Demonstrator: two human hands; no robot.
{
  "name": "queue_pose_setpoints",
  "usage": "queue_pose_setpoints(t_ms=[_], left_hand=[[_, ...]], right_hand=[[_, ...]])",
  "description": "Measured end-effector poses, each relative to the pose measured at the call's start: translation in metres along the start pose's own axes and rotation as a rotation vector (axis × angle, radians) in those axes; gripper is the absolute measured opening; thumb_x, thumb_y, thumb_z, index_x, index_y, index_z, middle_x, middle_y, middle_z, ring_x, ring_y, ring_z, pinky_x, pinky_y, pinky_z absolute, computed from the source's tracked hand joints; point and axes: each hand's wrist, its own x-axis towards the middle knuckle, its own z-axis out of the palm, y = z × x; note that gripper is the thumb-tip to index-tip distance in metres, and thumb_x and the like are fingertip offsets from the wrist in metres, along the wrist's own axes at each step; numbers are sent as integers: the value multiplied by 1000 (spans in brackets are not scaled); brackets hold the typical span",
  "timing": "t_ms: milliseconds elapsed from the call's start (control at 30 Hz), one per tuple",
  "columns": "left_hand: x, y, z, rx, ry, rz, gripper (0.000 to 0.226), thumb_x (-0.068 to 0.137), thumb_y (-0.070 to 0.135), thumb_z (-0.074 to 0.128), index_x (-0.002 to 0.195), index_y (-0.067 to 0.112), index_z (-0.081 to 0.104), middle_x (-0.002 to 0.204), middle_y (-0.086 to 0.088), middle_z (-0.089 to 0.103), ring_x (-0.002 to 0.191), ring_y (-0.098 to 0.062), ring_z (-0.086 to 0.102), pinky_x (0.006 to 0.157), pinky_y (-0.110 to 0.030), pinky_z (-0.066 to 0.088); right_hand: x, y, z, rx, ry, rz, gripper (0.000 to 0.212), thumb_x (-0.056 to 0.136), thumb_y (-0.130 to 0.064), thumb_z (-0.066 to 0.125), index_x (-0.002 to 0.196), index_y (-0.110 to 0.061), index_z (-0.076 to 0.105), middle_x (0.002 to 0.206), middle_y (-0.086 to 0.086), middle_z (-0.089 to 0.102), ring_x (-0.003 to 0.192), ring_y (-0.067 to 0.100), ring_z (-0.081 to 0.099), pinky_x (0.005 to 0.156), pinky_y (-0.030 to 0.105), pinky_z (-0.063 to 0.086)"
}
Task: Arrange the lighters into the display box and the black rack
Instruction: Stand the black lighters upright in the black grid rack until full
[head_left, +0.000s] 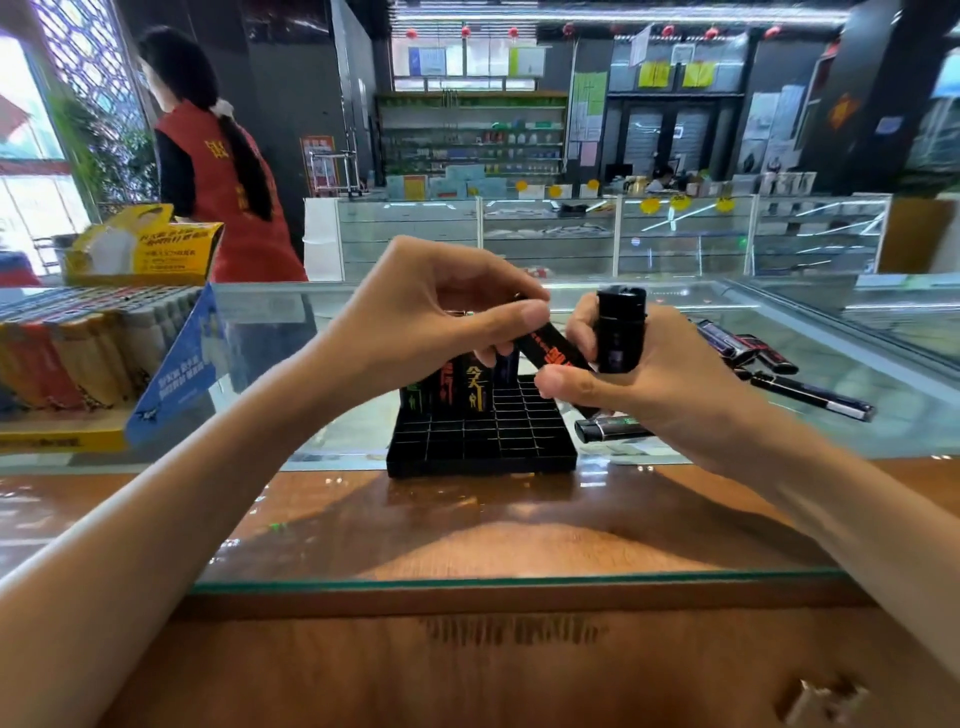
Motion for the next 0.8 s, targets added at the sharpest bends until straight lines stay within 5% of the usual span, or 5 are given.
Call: queue_pose_setpoints(t_ms=[100,233,433,600,800], left_hand=[[4,-7,-2,-82,-7,-14,23,76,14,69,96,4,70,75,-2,73,61,-8,65,62,-17,53],[2,-13,-10,-128,-41,-16,23,78,12,67,100,9,69,84,3,74,71,-6,68,68,-15,52],[-1,-14,-11,-202,-49,-60,33,75,12,68,108,7,66,99,-4,73,91,-18,70,78,-22,54],[-2,-15,-10,-245,-43,-106,22,76,13,66,94,2,70,80,-11,73,75,-21,71,67,-23,56],[-1,-17,-6,-264,-47,-106,14,77,13,68,87,4,73,76,-12,73,69,-20,69,64,-22,56]], right_hand=[[-1,2,-3,93,-54,72,26,74,-37,71,80,-16,57,71,17,53,64,18,44,53,24,36],[-2,5,-10,361,-227,241,39,91,-35,48,108,-3,64,82,11,65,62,13,41,48,21,28],[-1,8,-9,344,-305,192,31,87,-29,57,91,1,60,78,19,47,61,7,40,48,17,31],[-2,7,-5,262,-249,119,12,82,-28,67,72,-23,65,64,-11,55,57,5,42,48,16,34],[-3,8,-4,151,-185,114,16,81,-32,70,71,-21,63,65,-9,53,58,7,42,49,16,34]])
